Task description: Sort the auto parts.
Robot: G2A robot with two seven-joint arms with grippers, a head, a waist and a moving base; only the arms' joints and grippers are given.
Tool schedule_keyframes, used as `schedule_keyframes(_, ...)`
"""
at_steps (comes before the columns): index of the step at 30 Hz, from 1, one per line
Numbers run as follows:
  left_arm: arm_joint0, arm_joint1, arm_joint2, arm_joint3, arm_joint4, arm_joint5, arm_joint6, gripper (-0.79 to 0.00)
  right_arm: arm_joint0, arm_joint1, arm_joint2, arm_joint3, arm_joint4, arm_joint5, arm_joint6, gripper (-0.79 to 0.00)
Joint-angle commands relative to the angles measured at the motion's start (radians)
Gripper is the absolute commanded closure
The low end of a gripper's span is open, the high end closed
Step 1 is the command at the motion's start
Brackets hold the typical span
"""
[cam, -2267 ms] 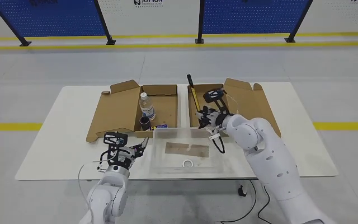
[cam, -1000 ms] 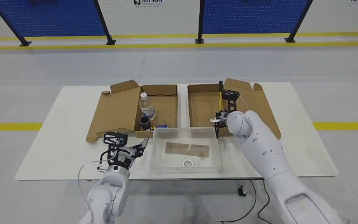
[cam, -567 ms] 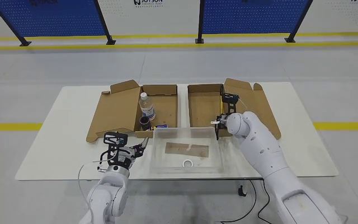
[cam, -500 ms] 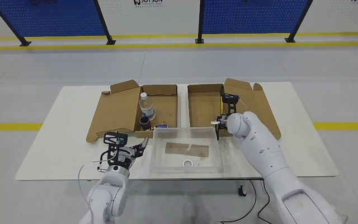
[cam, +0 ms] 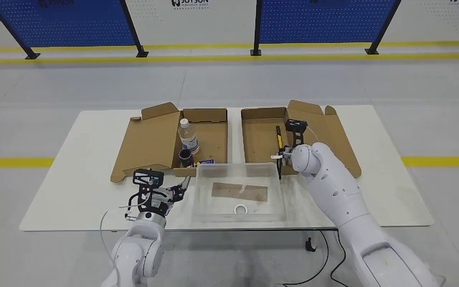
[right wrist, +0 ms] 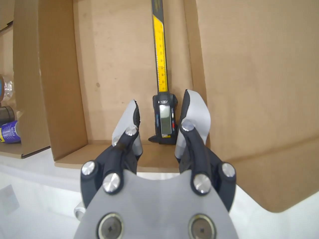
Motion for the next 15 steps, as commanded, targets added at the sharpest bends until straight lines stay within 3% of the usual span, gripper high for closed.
schedule_keyframes(1,0.000,0.000,0.000,0.000,0.000,0.000,0.000,-0.785,-0.006,0.001,0.003,-0.016,-0.006,0.001,0.003,-0.256)
schedule_keyframes(7,0.000,0.000,0.000,0.000,0.000,0.000,0.000,-0.785,-0.029,0.011,0.004,-0.136,-0.077,-0.008,0.026,-0.231)
schedule_keyframes(15,0.000,0.000,0.000,0.000,0.000,0.000,0.000,-0.785,-0.115,0.049,0.034,-0.487,-0.263,-0.065,0.176,-0.203)
